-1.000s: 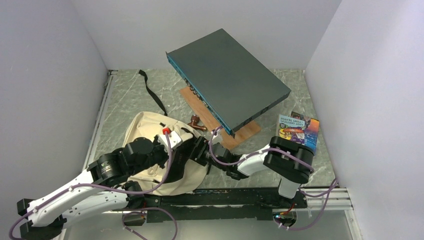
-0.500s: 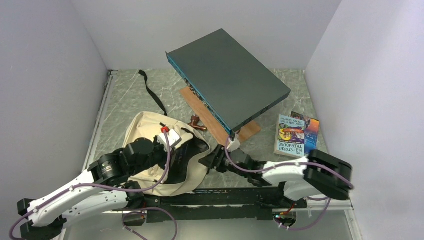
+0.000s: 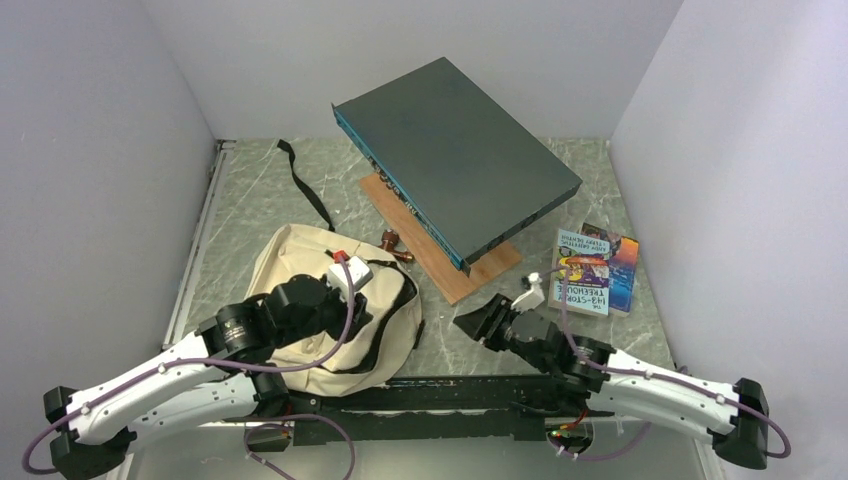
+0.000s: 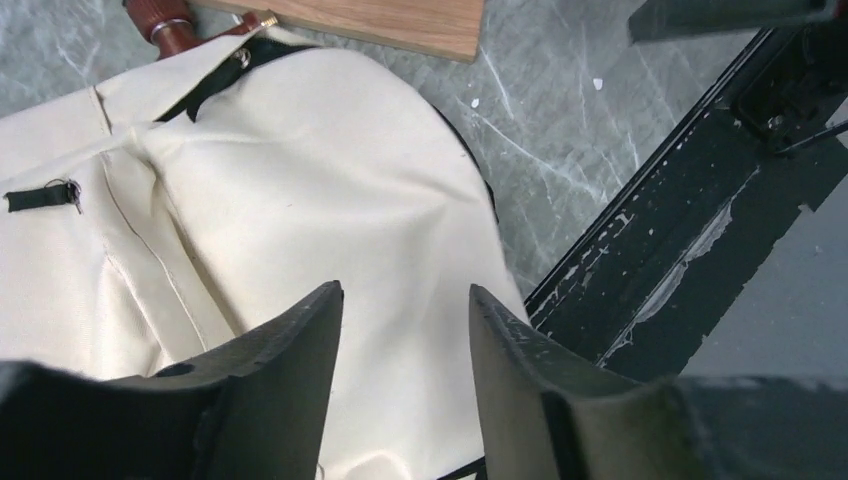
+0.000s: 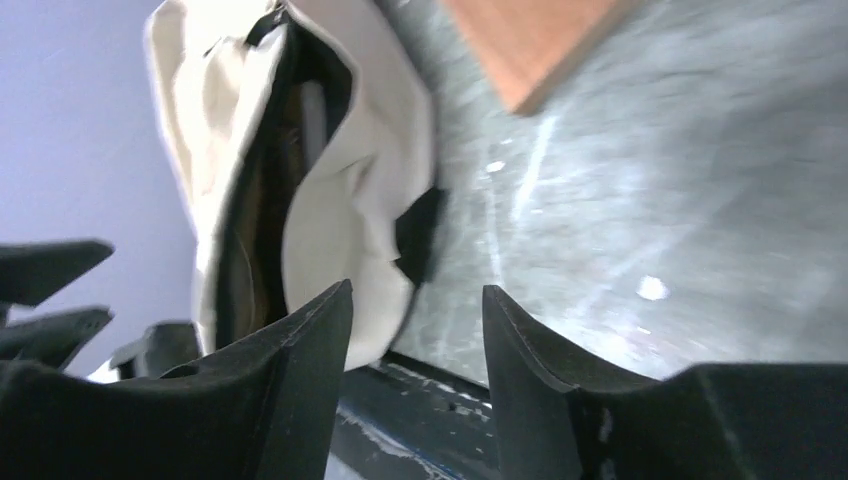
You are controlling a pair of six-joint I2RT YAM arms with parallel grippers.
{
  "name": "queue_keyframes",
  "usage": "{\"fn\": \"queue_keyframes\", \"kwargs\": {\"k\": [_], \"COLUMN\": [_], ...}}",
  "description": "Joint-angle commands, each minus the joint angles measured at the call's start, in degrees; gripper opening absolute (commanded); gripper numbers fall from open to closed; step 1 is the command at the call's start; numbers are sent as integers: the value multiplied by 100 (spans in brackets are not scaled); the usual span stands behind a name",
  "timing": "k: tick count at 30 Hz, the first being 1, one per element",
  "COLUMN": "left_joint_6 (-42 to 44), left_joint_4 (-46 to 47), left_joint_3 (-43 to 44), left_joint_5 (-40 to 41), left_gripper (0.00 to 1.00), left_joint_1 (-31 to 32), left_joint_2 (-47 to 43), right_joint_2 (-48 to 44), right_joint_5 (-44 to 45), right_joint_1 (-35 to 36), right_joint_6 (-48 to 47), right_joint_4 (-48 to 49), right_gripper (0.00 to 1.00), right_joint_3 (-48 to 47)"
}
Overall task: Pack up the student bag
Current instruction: Place the book in the student bag, then pick up the book from the center of the board.
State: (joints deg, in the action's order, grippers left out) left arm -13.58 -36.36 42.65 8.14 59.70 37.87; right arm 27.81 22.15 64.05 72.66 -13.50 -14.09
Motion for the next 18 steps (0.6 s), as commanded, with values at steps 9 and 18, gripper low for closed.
{"fn": "queue_keyframes", "kwargs": {"k": [9,18], "left_joint_6": [-703,-77], "left_joint_4": [521,1341], "left_joint_3": [347,-179], "left_joint_5": [-377,887], "left_gripper": [60,65], "left_joint_1": [-11,-11], "left_joint_2": [329,-675], "right_joint_2": [1530,767], "right_joint_5": [2340,2123], "right_joint_1": [-407,-1158], "right_joint_6": [1392,1799], "right_joint_4": [-6429,-5352], "right_gripper": [83,78], "right_joint_3": [-2981,-1851]}}
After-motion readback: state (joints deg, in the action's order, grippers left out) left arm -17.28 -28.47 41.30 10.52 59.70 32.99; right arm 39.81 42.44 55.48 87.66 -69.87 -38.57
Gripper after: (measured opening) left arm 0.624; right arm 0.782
